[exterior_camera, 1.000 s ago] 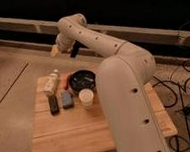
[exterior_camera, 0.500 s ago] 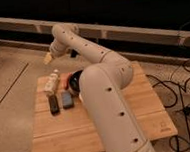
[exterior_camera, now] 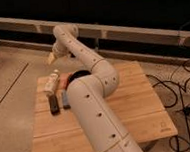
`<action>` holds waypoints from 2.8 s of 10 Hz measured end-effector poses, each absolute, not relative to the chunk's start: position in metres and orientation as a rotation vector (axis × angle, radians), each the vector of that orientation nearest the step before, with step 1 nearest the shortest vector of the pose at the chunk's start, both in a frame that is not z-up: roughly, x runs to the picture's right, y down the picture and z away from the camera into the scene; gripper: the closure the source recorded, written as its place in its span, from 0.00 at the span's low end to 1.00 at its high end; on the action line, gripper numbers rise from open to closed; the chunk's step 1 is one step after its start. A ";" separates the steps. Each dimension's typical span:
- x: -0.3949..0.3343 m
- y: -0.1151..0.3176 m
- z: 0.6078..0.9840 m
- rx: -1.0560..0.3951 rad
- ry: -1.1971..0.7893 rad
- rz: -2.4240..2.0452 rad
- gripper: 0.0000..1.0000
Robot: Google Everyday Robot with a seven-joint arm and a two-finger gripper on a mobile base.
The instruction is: Stand the bottle upright
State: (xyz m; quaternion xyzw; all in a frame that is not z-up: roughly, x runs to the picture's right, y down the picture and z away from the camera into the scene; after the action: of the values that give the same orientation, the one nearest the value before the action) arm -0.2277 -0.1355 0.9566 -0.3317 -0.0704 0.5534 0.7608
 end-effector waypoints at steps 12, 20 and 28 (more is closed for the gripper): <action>-0.239 -0.070 0.992 -0.799 -0.118 1.032 0.35; -0.245 -0.073 0.992 -0.775 -0.148 0.965 0.35; -0.281 -0.013 0.997 -0.912 -0.140 0.869 0.35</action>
State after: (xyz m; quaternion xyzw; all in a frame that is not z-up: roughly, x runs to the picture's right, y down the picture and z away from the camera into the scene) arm -0.2807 -0.0126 0.9968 -0.4263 -0.0655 0.4059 0.8057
